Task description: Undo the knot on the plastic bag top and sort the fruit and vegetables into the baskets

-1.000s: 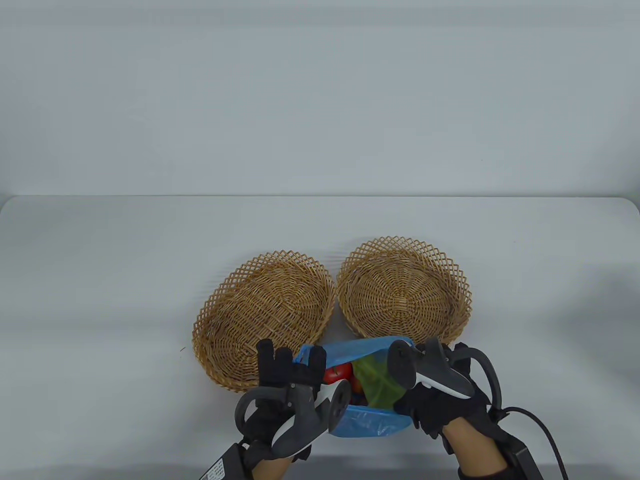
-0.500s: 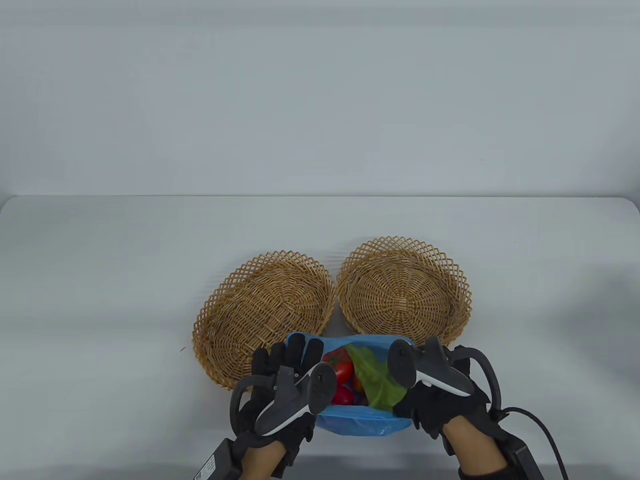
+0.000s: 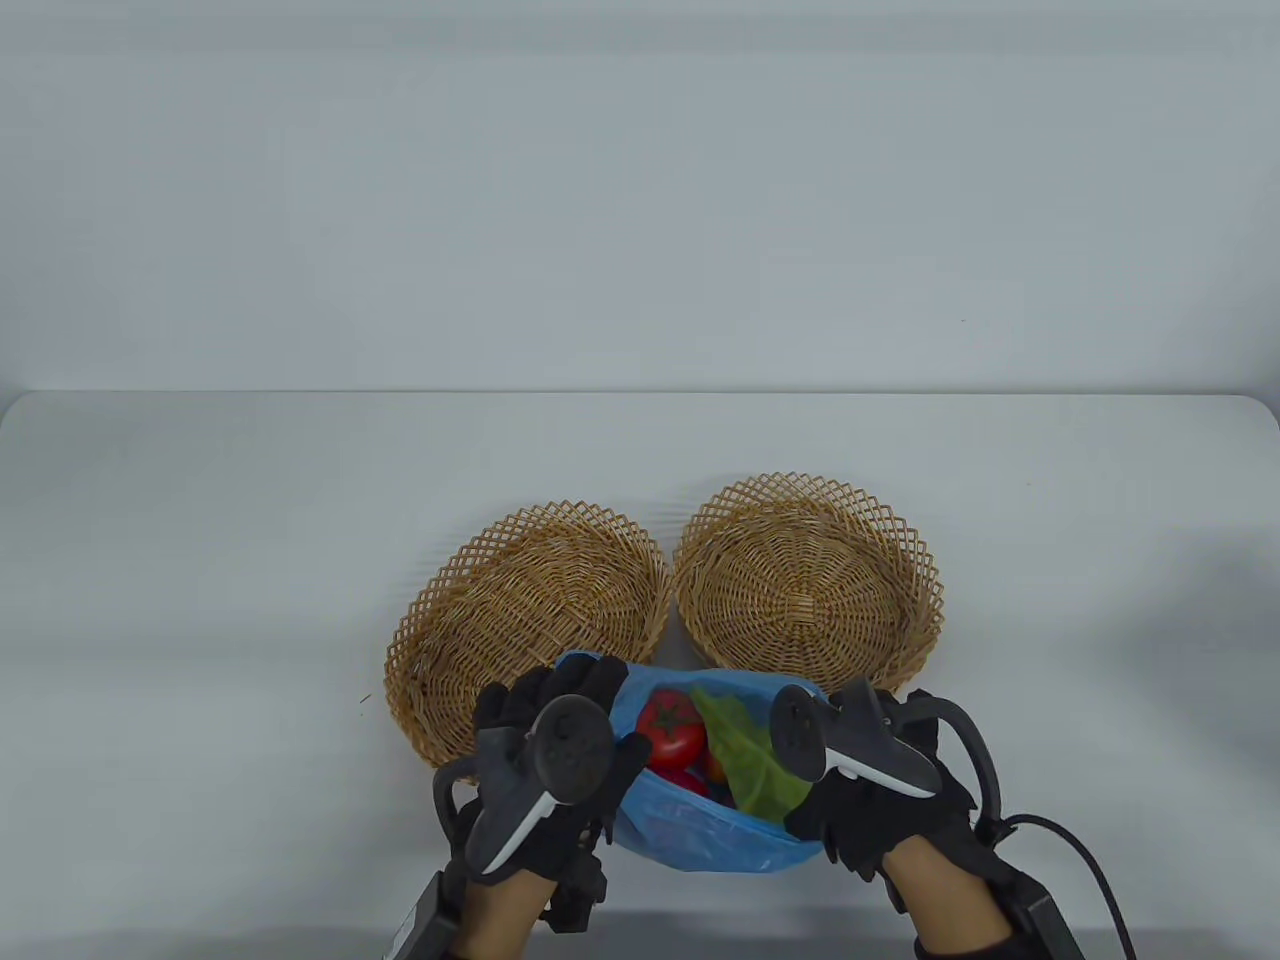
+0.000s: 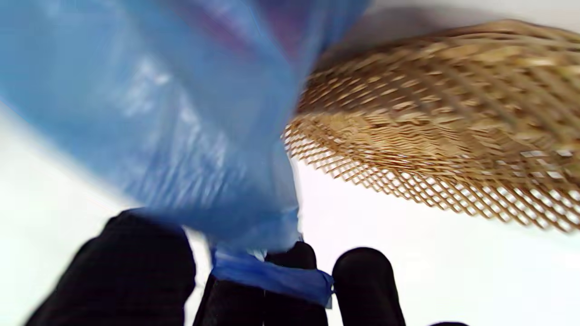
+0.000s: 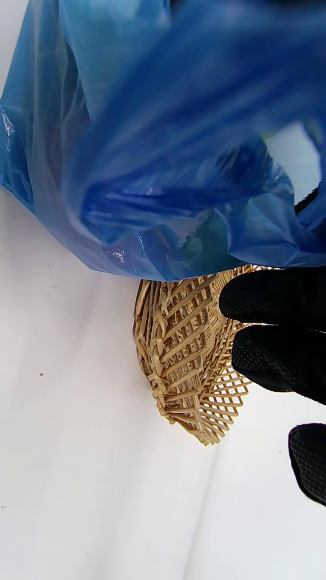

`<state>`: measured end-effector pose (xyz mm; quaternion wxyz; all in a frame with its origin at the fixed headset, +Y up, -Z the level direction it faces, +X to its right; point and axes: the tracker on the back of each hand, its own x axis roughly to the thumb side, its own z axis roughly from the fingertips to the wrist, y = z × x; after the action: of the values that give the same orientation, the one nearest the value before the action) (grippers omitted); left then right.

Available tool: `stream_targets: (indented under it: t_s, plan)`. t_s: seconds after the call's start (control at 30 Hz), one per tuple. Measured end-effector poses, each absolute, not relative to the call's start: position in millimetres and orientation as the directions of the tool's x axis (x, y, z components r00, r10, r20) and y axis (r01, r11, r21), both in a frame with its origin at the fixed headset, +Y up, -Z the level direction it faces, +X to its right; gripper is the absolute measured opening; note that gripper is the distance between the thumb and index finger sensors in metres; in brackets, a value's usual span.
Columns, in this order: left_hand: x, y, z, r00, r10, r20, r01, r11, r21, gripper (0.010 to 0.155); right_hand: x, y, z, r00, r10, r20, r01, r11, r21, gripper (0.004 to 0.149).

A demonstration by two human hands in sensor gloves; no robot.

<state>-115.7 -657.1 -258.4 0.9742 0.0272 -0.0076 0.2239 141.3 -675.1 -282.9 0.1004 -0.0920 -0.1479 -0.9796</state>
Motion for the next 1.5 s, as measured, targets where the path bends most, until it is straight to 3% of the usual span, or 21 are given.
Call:
stream_targets:
  t_s: [0.2, 0.33, 0.5, 0.6, 0.7, 0.8, 0.87, 1.03, 1.17, 1.23, 1.33, 1.37, 1.5]
  plan:
    - [-141, -649, -254, 0.834, 0.550, -0.044, -0.537, 0.828, 0.164, 0.076, 140, -676, -282, -0.961, -0.182, 0.207, 0.234, -0.935, 0.265, 0.106]
    - [-149, -651, -257, 0.772, 0.634, -0.045, -0.626, 0.771, 0.114, 0.077, 139, -676, -282, -0.961, -0.179, 0.213, 0.234, -0.935, 0.266, 0.107]
    - [-133, -670, -268, 0.845, 0.532, -0.052, -0.534, 0.845, -0.040, 0.101, 135, -675, -279, -0.956, -0.184, 0.229, 0.241, -0.937, 0.254, 0.107]
    - [-120, -679, -274, 0.903, 0.427, -0.057, -0.430, 0.895, -0.120, 0.103, 134, -675, -277, -0.954, -0.188, 0.233, 0.246, -0.935, 0.254, 0.107]
    - [-114, -683, -276, 0.945, 0.321, -0.057, -0.326, 0.937, -0.129, 0.089, 134, -674, -277, -0.955, -0.188, 0.228, 0.245, -0.936, 0.254, 0.106]
    - [-114, -683, -277, 0.952, 0.302, -0.059, -0.307, 0.942, -0.133, 0.055, 136, -673, -276, -0.958, -0.186, 0.220, 0.240, -0.936, 0.257, 0.102]
    - [-115, -681, -275, 0.949, 0.310, -0.064, -0.315, 0.943, -0.111, 0.043, 138, -670, -275, -0.961, -0.175, 0.212, 0.225, -0.944, 0.240, 0.097]
    - [-115, -680, -274, 0.937, 0.345, -0.054, -0.349, 0.930, -0.113, 0.041, 146, -646, -267, -0.972, -0.014, 0.236, 0.047, -0.990, 0.134, 0.078]
    - [-114, -681, -275, 0.938, 0.345, -0.041, -0.348, 0.930, -0.123, 0.041, 147, -620, -249, -0.938, 0.156, 0.308, -0.214, -0.963, -0.164, 0.063]
    - [-113, -681, -274, 0.937, 0.347, -0.037, -0.349, 0.930, -0.119, 0.041, 142, -615, -238, -0.929, 0.148, 0.340, -0.260, -0.913, -0.313, 0.053]
    - [-112, -680, -274, 0.938, 0.346, -0.029, -0.347, 0.930, -0.118, 0.042, 129, -619, -235, -0.922, 0.067, 0.381, -0.206, -0.919, -0.336, 0.041]
    - [-112, -681, -274, 0.940, 0.339, -0.028, -0.340, 0.933, -0.122, 0.042, 123, -625, -238, -0.921, 0.033, 0.388, -0.154, -0.946, -0.285, 0.039]
    - [-113, -681, -274, 0.942, 0.333, -0.033, -0.335, 0.934, -0.123, 0.042, 120, -644, -254, -0.935, -0.063, 0.350, 0.028, -0.994, -0.105, 0.050]
